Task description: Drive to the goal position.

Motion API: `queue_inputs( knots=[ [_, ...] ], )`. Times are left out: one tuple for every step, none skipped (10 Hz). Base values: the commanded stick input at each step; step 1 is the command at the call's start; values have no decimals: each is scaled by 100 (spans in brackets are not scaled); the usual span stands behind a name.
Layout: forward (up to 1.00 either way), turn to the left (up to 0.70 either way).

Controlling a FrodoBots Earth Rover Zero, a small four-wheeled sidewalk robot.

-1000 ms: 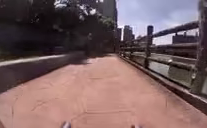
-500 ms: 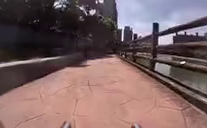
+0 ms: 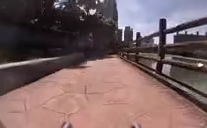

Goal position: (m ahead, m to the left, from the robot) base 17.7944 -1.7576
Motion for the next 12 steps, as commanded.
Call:
queue_inputs(
  knots=[
    [70,0],
    [70,0],
    [70,0],
    [70,-4],
    [70,-16],
    [70,-27],
    [70,-35],
    [70,-35],
    [70,-35],
    [70,-35],
    [70,-35],
    [70,-35]
  ],
)
